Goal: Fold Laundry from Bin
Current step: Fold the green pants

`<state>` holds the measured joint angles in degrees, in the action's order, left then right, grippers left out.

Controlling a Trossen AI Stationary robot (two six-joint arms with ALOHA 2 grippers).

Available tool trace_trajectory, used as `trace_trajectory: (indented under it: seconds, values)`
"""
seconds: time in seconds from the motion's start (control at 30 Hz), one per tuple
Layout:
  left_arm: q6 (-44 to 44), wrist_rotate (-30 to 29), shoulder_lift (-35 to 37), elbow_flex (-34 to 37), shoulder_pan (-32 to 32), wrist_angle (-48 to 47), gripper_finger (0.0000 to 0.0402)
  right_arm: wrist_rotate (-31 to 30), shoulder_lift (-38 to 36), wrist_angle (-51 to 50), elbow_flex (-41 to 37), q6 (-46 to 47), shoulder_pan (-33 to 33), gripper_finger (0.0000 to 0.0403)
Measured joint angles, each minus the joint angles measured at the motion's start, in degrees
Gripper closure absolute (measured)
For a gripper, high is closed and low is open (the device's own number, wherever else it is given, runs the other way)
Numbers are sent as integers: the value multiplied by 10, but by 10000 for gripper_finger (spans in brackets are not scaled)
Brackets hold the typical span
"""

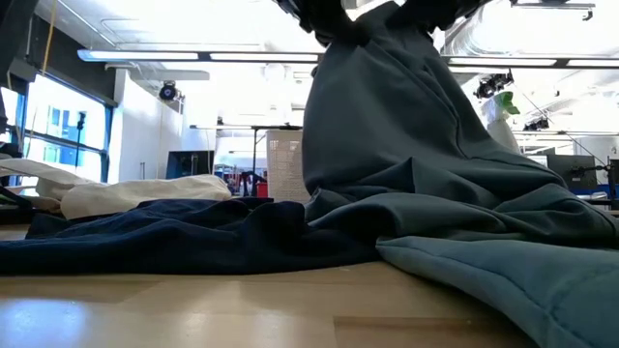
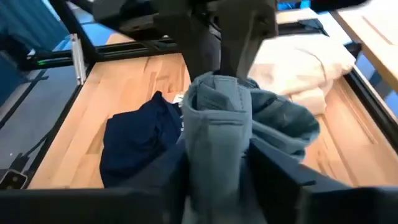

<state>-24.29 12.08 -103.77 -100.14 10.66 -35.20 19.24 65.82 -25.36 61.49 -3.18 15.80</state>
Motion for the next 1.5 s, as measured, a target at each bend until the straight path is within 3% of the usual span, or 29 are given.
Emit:
trace_trajectory:
  seconds: [0.2,0.4,0.5,0.6,0.7,0.8,0.93,1.03,1.27,1.5]
  values:
    - [-4,-54,5,0,-5,-8,345,-42,-6,-34,15,32,3,380]
    - [50,-84,25,-1,-2,-110,259,-131,-3,-107,8,46,-5,385]
    - [99,-83,29,11,7,-218,234,-157,-22,-113,-50,54,-16,395]
    - [133,-84,37,79,15,-214,229,-139,-50,-69,-137,103,-32,392]
    - [153,-72,43,160,15,-105,232,-112,-74,-32,-212,141,-58,394]
    - [203,-25,44,231,15,49,233,-106,-88,-10,-252,166,-83,395]
    - [267,44,37,311,22,275,228,-109,-94,-5,-257,189,-106,389]
    - [301,64,26,341,33,374,212,-111,-94,-8,-236,184,-121,389]
    - [347,79,-25,329,60,479,144,-115,-92,-26,-221,166,-149,388]
    - [472,89,-109,204,74,479,118,-140,-92,-37,-221,162,-168,387]
